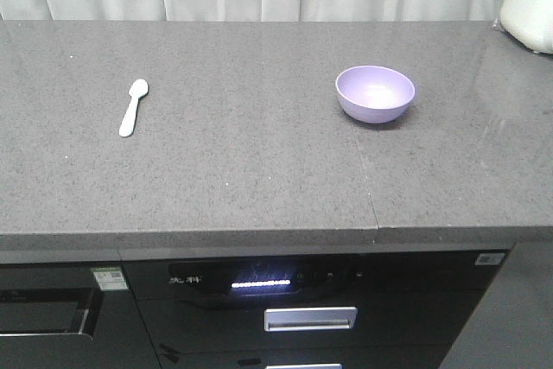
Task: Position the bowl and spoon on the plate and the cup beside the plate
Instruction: 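Drive the base toward the counter holding the spoon and bowl, then lower the left gripper toward the pale green spoon and open it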
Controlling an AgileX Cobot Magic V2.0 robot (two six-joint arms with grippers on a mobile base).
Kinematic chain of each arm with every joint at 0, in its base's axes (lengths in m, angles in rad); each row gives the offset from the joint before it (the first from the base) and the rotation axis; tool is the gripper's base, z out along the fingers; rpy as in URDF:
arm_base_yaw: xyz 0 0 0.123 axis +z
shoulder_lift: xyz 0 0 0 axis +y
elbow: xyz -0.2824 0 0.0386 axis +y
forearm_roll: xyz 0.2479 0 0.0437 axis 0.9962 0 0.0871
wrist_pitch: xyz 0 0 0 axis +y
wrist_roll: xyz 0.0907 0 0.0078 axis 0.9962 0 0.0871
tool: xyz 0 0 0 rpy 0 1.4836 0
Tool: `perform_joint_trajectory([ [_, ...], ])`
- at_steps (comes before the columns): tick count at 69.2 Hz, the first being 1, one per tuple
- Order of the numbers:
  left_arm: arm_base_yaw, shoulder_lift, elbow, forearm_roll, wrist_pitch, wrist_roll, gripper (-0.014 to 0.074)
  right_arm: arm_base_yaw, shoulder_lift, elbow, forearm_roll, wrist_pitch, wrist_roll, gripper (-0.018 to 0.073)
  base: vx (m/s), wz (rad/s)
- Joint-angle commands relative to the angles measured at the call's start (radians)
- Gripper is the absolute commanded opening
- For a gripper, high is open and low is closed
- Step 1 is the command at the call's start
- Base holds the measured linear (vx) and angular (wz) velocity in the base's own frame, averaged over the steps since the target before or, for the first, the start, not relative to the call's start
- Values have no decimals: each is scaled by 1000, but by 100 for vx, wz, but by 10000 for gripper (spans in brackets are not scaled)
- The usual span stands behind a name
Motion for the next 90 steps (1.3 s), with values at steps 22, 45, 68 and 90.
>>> perform_joint_trajectory([
  [22,4,-14,-8,-8,-71,-8,-6,-5,-10,4,-4,-71,-14,-11,16,4],
  [45,4,-14,-8,-8,-71,-8,-6,-5,-10,4,-4,-71,-14,-11,14,-4],
  [68,4,-14,-8,-8,-71,-8,-6,-5,-10,4,-4,-71,-14,-11,11,-5],
  [90,4,-14,-8,-8,-71,-8,-6,-5,-10,4,-4,-71,-14,-11,5,-1],
])
